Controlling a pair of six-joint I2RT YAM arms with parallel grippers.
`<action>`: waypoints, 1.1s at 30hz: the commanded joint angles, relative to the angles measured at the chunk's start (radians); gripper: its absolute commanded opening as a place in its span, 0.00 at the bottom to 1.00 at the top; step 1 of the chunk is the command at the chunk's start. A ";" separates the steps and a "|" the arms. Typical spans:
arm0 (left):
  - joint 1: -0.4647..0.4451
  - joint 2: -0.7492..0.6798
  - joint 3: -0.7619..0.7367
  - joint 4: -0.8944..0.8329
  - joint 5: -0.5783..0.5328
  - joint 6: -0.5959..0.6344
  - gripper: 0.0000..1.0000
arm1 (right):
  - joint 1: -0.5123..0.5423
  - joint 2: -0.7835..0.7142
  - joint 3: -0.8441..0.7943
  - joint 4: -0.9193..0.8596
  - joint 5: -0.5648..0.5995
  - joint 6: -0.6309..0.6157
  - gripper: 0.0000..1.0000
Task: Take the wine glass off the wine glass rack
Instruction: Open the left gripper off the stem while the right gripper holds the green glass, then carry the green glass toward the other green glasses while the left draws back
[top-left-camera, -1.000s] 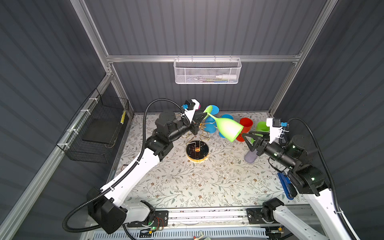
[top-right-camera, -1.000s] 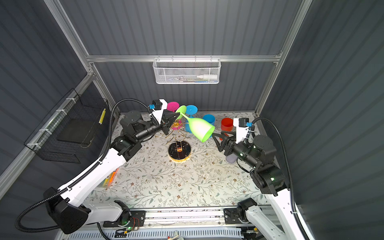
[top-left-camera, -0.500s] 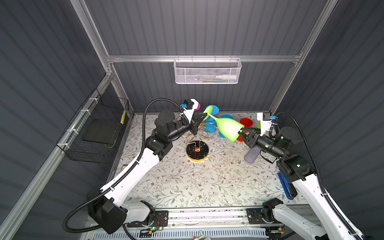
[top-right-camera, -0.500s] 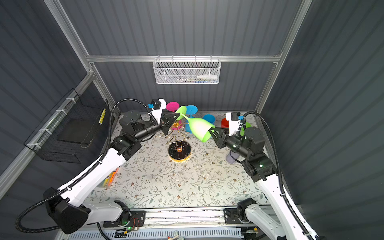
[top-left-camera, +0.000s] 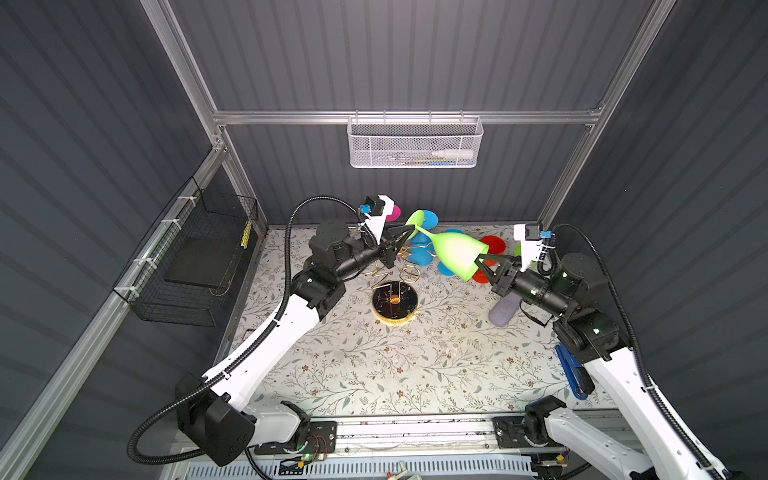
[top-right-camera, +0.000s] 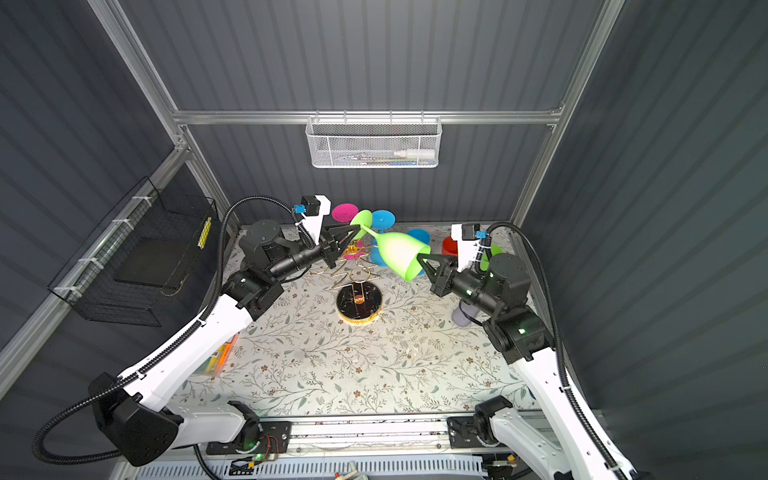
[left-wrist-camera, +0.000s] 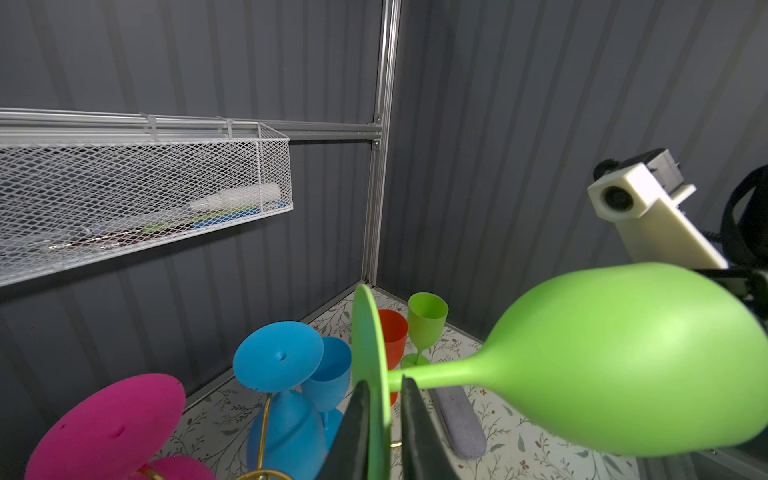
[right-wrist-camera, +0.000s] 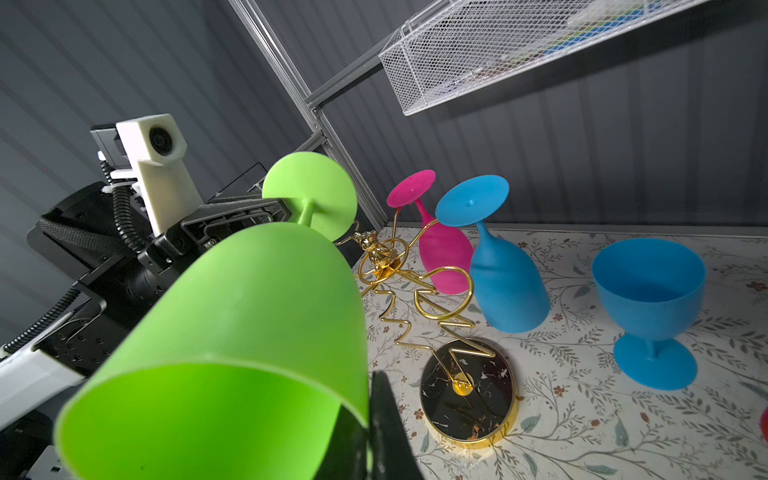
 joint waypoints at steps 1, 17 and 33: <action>0.014 -0.011 0.000 0.016 -0.026 -0.028 0.47 | -0.004 -0.006 0.051 -0.023 0.017 -0.023 0.00; 0.167 -0.165 -0.133 0.004 -0.365 -0.021 0.97 | -0.057 -0.085 0.415 -0.819 0.562 -0.253 0.00; 0.240 -0.255 -0.268 -0.049 -0.631 0.056 1.00 | -0.108 0.027 0.439 -1.335 0.889 -0.212 0.00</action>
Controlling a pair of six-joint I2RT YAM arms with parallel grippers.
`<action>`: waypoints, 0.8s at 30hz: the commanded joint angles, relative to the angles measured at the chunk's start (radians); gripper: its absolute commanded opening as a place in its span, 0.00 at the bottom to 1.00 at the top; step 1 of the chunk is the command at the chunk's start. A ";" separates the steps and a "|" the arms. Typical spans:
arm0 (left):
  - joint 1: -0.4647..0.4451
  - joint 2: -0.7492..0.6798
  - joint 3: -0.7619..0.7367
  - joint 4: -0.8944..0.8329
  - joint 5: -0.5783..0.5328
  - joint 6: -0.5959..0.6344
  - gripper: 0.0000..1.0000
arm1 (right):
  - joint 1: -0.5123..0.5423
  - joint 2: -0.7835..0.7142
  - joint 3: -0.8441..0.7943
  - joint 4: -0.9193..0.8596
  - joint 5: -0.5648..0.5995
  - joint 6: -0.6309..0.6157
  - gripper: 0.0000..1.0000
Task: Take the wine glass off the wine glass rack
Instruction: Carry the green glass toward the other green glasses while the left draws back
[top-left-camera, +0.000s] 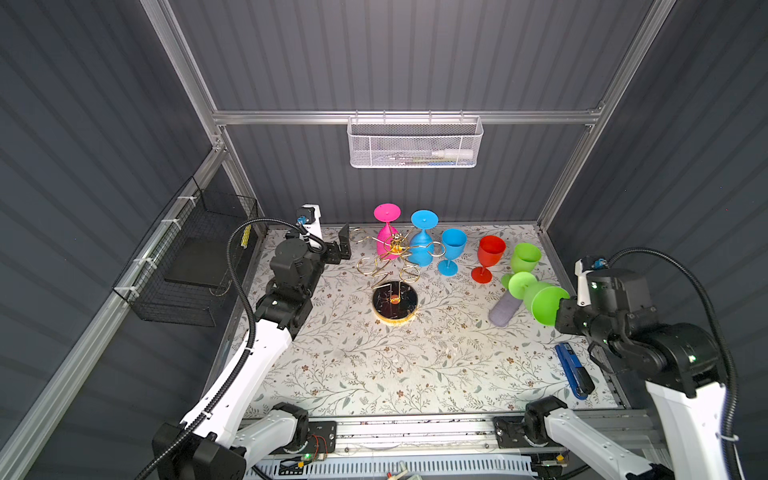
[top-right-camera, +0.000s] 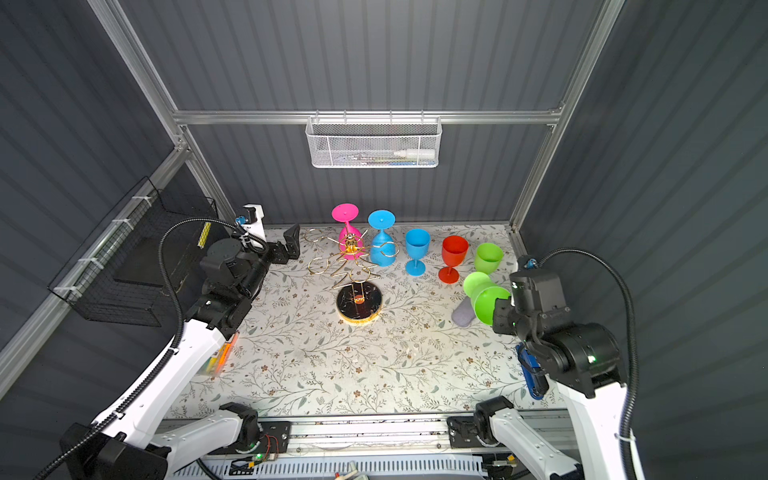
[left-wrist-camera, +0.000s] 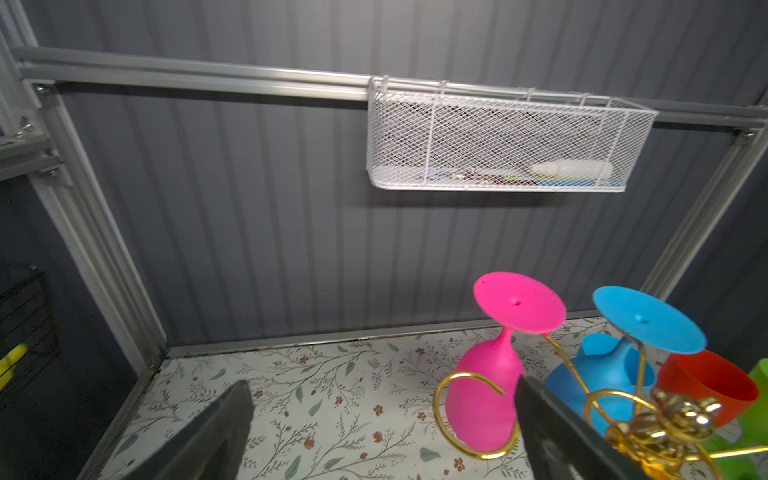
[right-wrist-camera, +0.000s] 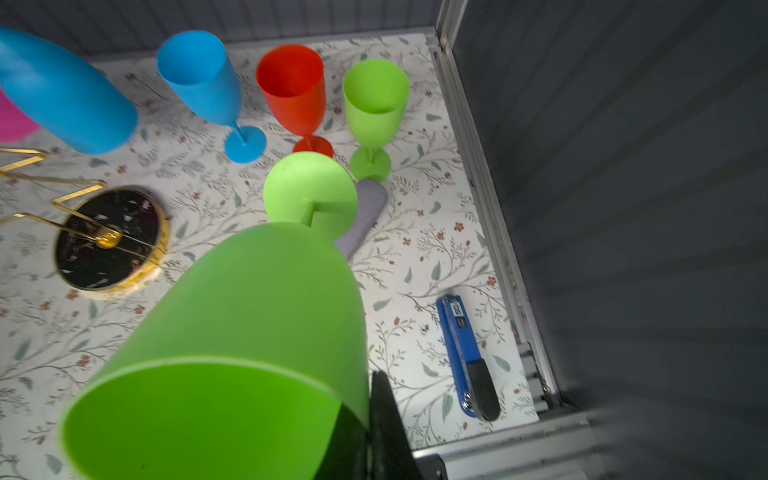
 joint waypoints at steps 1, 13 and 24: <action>0.000 -0.034 -0.008 0.013 -0.066 0.010 1.00 | -0.056 0.016 -0.029 -0.072 0.044 -0.017 0.00; 0.006 -0.122 -0.033 -0.077 -0.075 0.095 1.00 | -0.384 0.213 -0.088 0.102 -0.159 -0.168 0.00; 0.006 -0.216 -0.137 -0.024 -0.104 0.163 1.00 | -0.542 0.371 -0.038 0.128 -0.215 -0.183 0.00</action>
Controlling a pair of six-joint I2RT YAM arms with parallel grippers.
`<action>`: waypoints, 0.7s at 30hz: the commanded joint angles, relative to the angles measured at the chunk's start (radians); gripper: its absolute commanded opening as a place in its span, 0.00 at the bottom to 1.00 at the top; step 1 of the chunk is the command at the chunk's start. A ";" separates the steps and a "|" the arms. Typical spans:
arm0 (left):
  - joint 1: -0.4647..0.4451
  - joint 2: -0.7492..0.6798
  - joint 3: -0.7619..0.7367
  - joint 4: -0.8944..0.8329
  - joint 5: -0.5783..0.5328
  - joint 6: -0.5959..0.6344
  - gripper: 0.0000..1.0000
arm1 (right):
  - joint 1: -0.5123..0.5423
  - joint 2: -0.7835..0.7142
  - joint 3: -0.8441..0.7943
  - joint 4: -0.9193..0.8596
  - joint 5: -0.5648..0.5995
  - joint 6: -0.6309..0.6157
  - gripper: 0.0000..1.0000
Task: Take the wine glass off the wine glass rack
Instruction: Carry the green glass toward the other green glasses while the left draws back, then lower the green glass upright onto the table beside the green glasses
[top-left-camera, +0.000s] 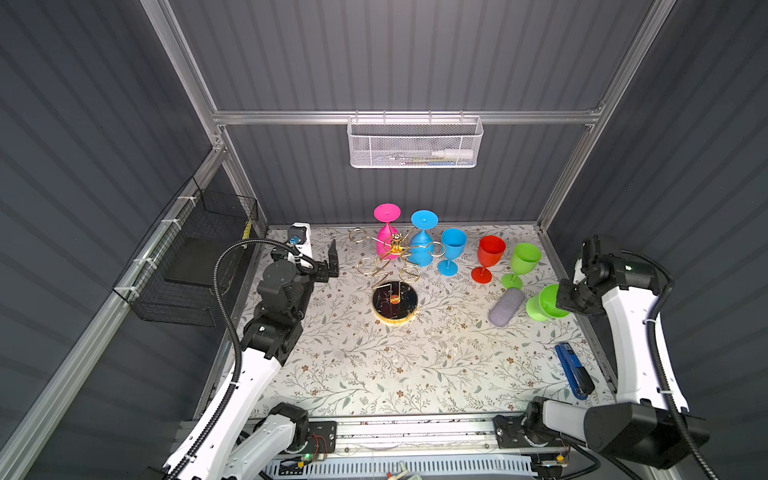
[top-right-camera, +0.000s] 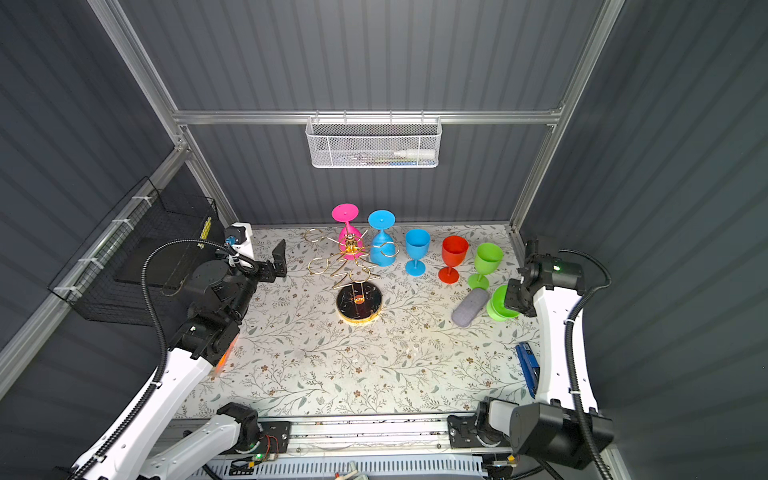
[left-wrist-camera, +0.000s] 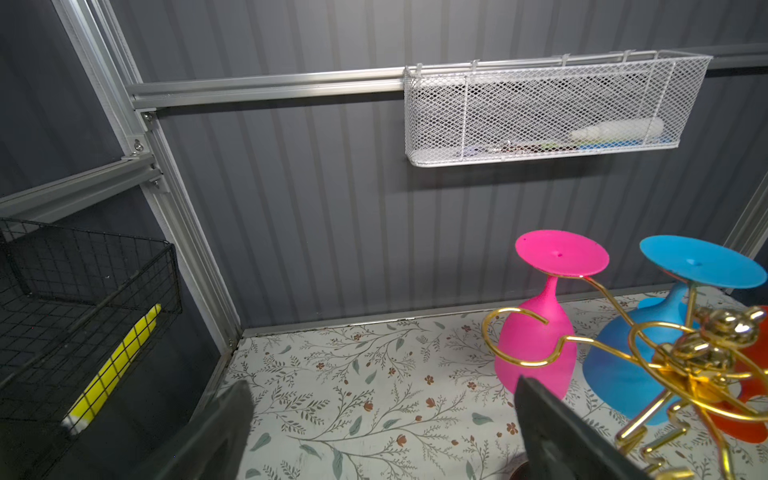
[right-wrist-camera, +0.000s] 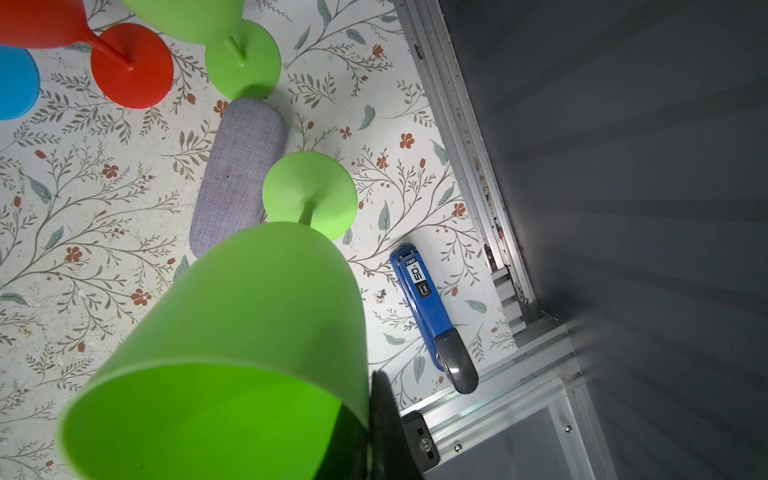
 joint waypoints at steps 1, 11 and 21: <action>0.005 -0.038 -0.024 0.043 -0.021 0.037 1.00 | -0.041 0.024 0.044 0.014 -0.037 -0.014 0.00; 0.005 -0.088 -0.054 0.060 -0.018 0.042 1.00 | -0.110 0.187 0.164 0.041 -0.046 -0.031 0.00; 0.005 -0.076 -0.056 0.057 -0.017 0.055 1.00 | -0.113 0.317 0.182 0.121 -0.030 -0.046 0.00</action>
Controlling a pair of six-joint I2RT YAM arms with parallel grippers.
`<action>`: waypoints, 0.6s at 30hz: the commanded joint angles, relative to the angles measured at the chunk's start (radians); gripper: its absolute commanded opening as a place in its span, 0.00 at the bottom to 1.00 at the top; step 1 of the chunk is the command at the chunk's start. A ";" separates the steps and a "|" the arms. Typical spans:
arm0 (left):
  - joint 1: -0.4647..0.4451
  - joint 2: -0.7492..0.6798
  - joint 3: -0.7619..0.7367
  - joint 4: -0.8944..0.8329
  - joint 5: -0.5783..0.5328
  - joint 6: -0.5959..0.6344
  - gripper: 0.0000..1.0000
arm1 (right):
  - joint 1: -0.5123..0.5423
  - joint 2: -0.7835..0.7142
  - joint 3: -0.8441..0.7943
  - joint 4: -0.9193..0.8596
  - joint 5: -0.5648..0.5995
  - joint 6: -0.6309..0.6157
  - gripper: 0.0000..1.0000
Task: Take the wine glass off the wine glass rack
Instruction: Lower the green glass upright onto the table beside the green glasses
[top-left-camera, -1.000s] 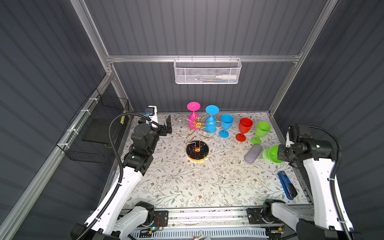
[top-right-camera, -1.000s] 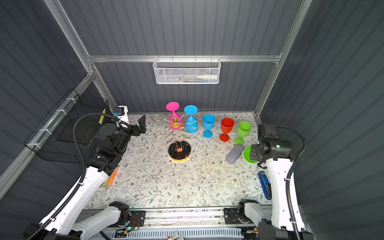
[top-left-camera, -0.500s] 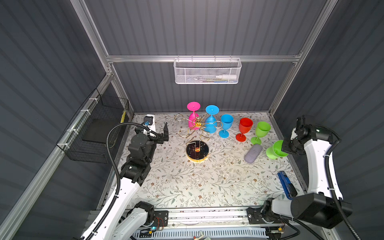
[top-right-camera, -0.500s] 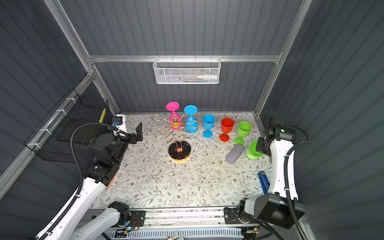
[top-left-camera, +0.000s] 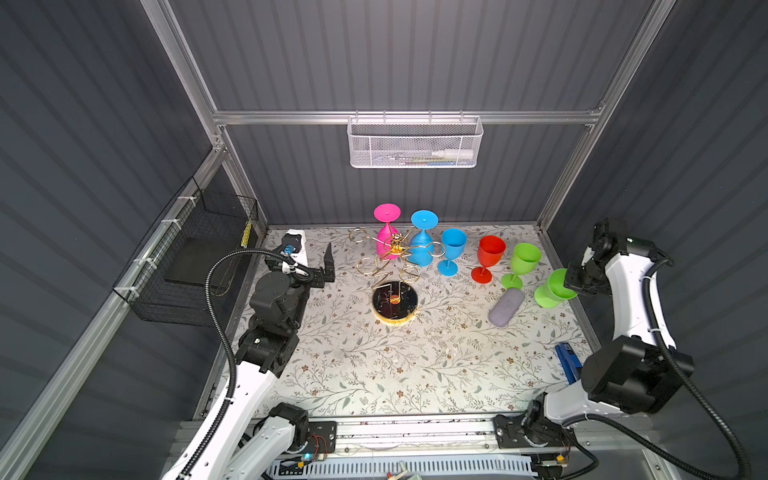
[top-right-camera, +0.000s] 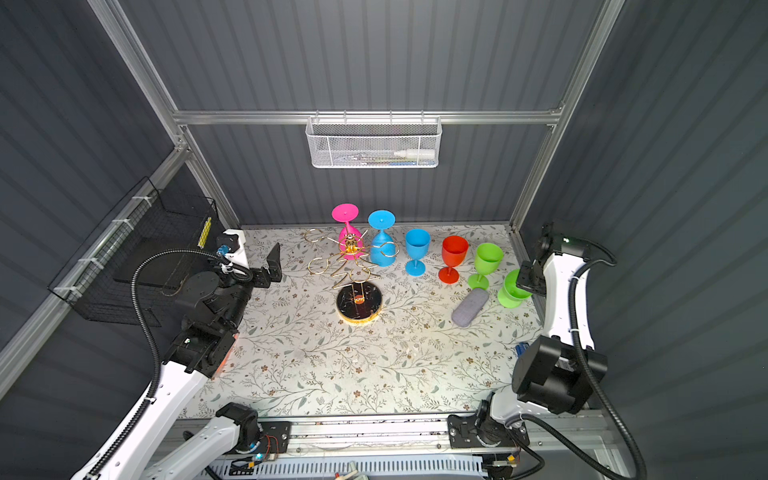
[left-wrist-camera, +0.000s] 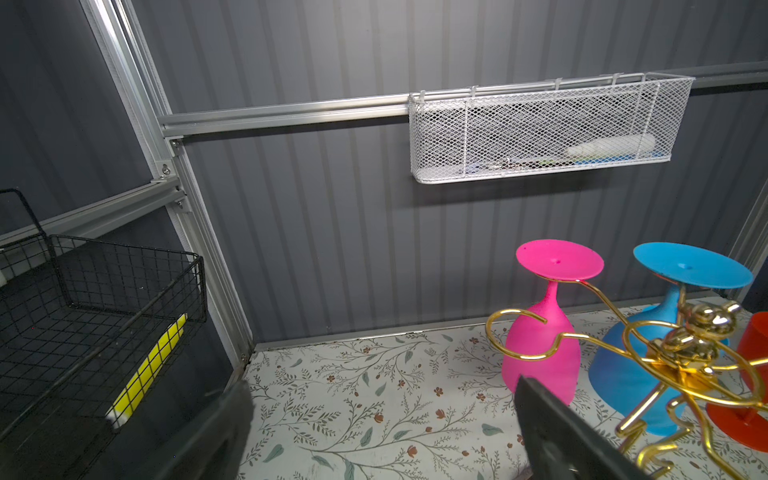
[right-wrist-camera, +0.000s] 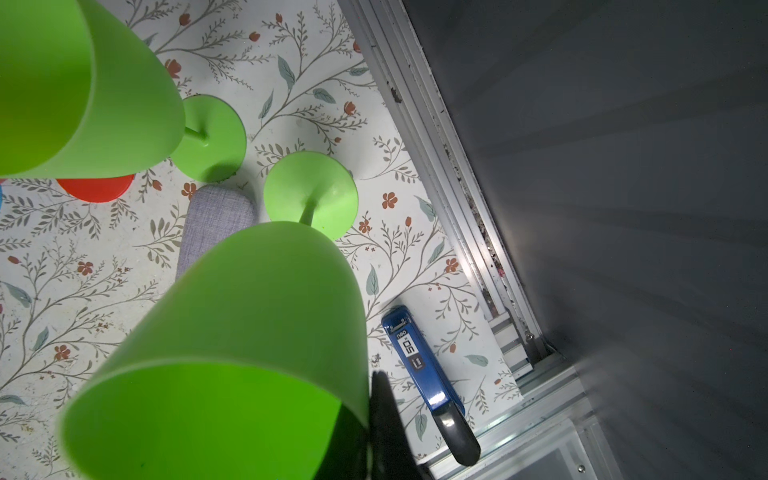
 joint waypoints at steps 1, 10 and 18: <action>0.005 0.002 -0.012 0.019 -0.013 0.025 1.00 | -0.006 0.034 0.029 0.028 0.002 -0.017 0.00; 0.005 0.024 -0.013 0.018 -0.010 0.040 1.00 | -0.027 0.156 0.090 0.046 -0.021 -0.026 0.00; 0.005 0.031 -0.016 0.021 -0.023 0.053 1.00 | -0.027 0.216 0.138 0.029 -0.041 -0.034 0.00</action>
